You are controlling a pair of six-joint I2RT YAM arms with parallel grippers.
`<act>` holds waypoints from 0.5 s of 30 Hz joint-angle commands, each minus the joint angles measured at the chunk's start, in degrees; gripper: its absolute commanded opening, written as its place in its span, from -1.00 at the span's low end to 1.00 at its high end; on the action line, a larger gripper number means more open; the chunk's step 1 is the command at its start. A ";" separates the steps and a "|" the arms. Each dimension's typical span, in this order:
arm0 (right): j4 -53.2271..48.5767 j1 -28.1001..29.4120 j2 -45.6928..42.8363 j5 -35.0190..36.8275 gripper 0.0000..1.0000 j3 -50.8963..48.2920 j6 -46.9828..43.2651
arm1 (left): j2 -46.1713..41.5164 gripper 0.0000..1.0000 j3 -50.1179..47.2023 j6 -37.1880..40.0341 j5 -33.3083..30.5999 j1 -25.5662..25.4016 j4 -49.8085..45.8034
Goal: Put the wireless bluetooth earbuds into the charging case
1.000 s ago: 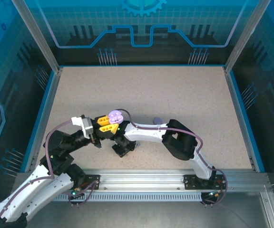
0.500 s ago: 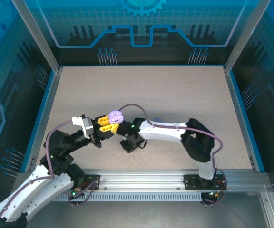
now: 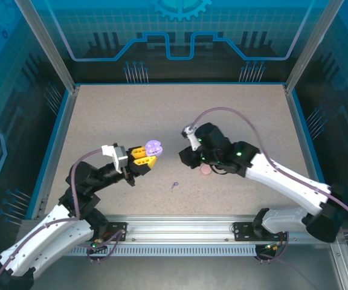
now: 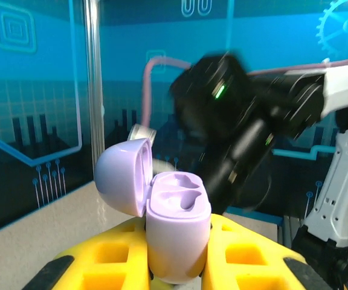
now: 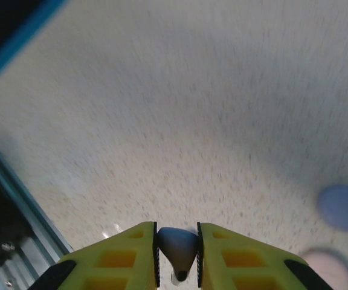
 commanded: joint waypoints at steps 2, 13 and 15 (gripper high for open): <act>6.11 -1.04 -6.12 -2.75 -0.56 0.27 -5.15 | 2.78 -1.00 -2.14 -0.74 -0.67 -0.35 6.97; 6.92 5.36 -7.67 -1.38 -0.58 7.35 -8.27 | 12.11 -1.00 -4.78 -0.39 -0.89 -0.48 15.84; 6.93 6.63 -6.80 -0.46 -0.58 8.32 -8.92 | 13.22 -1.00 -4.83 -0.41 -0.80 -0.55 16.45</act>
